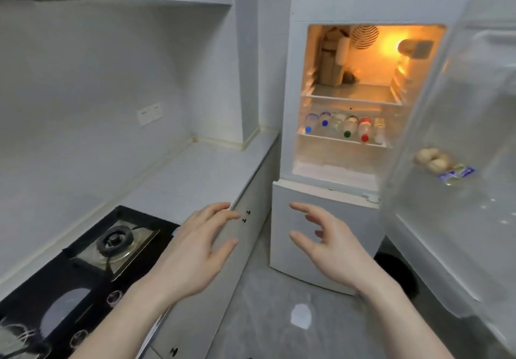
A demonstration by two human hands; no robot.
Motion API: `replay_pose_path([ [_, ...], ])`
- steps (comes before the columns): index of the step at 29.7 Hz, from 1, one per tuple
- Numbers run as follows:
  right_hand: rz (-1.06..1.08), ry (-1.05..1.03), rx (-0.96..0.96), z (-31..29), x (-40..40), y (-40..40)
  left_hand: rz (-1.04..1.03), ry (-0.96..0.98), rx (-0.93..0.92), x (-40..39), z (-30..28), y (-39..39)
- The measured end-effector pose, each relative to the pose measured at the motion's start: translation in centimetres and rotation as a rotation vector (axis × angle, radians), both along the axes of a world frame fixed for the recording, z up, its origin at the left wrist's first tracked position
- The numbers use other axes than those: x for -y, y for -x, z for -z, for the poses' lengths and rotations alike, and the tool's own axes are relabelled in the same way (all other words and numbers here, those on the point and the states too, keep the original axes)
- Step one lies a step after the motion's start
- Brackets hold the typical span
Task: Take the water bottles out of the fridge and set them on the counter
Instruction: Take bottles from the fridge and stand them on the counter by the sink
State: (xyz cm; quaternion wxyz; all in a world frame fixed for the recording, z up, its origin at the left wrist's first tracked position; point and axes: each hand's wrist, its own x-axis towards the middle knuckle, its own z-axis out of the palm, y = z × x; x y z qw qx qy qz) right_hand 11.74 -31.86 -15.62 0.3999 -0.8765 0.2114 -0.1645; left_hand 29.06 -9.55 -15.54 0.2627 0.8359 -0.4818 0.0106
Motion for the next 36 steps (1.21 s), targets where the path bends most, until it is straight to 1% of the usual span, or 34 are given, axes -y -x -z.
replay_pose_path([
  [1,0.044,0.007,0.000,0.1,2.0,0.4,0.050,0.012,0.004,3.0,0.2,-0.8],
  [2,0.063,0.009,-0.014,0.0,2.1,0.5,0.059,0.009,0.004,3.3,0.3,-1.0],
  [3,0.103,0.002,-0.006,0.1,4.0,0.6,0.098,0.017,0.007,6.1,0.3,-1.8],
  [6,0.178,0.005,-0.001,0.0,7.2,0.2,0.182,0.018,-0.005,11.3,0.4,-3.6],
  [10,0.254,0.001,0.007,-0.2,11.6,-1.9,0.261,0.009,-0.009,17.0,0.5,-6.7],
  [14,0.314,0.017,0.028,-0.2,16.8,-5.8,0.294,-0.007,-0.006,22.9,0.1,-11.8],
  [15,0.314,0.015,0.024,-0.4,16.9,-6.0,0.285,-0.018,-0.003,23.2,-0.1,-12.0],
  [17,0.340,0.011,0.042,-0.1,19.6,-8.3,0.314,-0.029,-0.015,26.6,0.1,-15.1],
  [20,0.364,-0.007,0.038,0.2,22.1,-10.1,0.340,-0.055,-0.029,30.3,0.5,-17.6],
  [29,0.444,-0.039,0.025,1.1,29.7,-13.2,0.367,-0.185,-0.071,40.7,2.1,-21.4],
  [32,0.438,-0.057,0.016,1.6,32.8,-14.8,0.374,-0.208,-0.085,44.4,3.1,-22.8],
  [36,0.408,-0.064,-0.015,2.7,38.5,-18.3,0.332,-0.246,-0.114,50.5,4.2,-24.8],
])
